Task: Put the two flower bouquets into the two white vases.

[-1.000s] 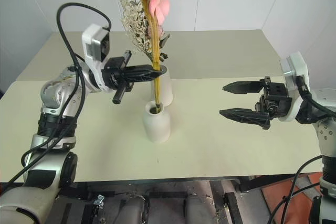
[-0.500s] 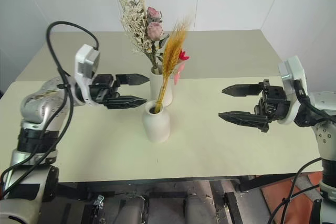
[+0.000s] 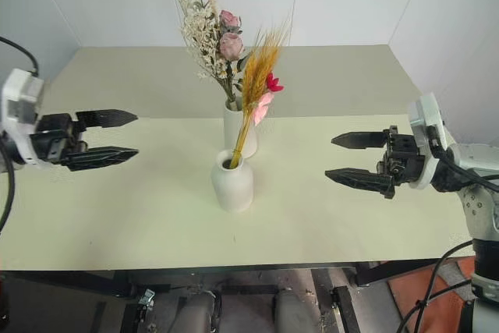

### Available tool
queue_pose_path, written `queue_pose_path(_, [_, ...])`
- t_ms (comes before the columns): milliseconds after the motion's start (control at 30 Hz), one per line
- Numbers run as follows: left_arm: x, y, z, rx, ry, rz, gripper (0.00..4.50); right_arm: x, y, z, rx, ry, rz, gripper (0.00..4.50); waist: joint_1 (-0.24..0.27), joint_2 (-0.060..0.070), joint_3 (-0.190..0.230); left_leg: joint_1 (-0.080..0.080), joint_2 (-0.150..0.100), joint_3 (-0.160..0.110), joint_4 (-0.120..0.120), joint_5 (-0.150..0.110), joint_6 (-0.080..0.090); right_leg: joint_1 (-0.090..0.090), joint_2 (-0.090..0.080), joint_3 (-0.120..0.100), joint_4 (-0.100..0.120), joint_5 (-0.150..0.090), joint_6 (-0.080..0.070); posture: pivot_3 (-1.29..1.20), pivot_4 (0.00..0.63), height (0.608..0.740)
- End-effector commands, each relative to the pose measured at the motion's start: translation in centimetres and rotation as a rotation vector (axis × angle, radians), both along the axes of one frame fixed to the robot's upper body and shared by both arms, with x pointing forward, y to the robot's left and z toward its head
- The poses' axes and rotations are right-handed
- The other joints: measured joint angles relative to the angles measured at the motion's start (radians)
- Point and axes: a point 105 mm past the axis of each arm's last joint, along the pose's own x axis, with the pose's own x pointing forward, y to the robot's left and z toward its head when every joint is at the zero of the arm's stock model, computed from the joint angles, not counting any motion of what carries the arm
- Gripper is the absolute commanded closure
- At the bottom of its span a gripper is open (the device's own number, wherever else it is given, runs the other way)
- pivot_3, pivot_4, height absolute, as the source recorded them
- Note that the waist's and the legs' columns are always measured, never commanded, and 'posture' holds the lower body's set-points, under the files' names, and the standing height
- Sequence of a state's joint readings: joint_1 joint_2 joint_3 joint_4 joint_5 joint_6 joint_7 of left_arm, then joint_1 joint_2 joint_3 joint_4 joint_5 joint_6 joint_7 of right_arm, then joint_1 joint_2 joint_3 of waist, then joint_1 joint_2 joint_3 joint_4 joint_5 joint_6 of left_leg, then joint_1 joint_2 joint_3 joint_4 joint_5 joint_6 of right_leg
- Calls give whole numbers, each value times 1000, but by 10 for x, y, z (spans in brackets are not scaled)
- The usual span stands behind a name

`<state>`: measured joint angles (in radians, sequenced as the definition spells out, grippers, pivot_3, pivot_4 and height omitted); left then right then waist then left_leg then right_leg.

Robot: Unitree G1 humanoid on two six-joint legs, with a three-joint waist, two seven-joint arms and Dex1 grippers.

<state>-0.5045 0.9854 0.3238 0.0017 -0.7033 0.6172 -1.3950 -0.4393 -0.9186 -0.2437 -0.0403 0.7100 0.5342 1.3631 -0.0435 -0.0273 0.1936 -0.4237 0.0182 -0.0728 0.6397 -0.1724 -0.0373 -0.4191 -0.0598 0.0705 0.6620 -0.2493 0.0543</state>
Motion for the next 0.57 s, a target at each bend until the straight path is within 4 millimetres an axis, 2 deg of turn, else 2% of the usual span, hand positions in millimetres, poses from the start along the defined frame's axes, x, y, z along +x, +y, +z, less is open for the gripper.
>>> queue_pose_path(33, [-13, 2, 14, 12, -63, 4, 31, 5, -2, 12, -6, -69, -20, 0, 0, 0, 0, 0, 0, 0, 0, 0, 0, 0, 0, 0, 0, 0, 0, 0, 150, 740])
queue_pose_path(300, [-19, -9, 10, -16, -63, 17, 31, 22, -2, 10, -26, -77, -91, 0, 1, 0, 0, 0, 0, 0, 0, 0, 0, 0, 0, 0, 0, 0, 0, 0, 150, 740])
queue_pose_path(567, [-20, -14, 8, -42, -57, 25, 31, 24, -6, 16, -21, -87, -119, 0, 0, 0, 0, 0, 0, 1, 0, 0, 0, 0, 0, 0, 0, 1, -2, 0, 150, 740])
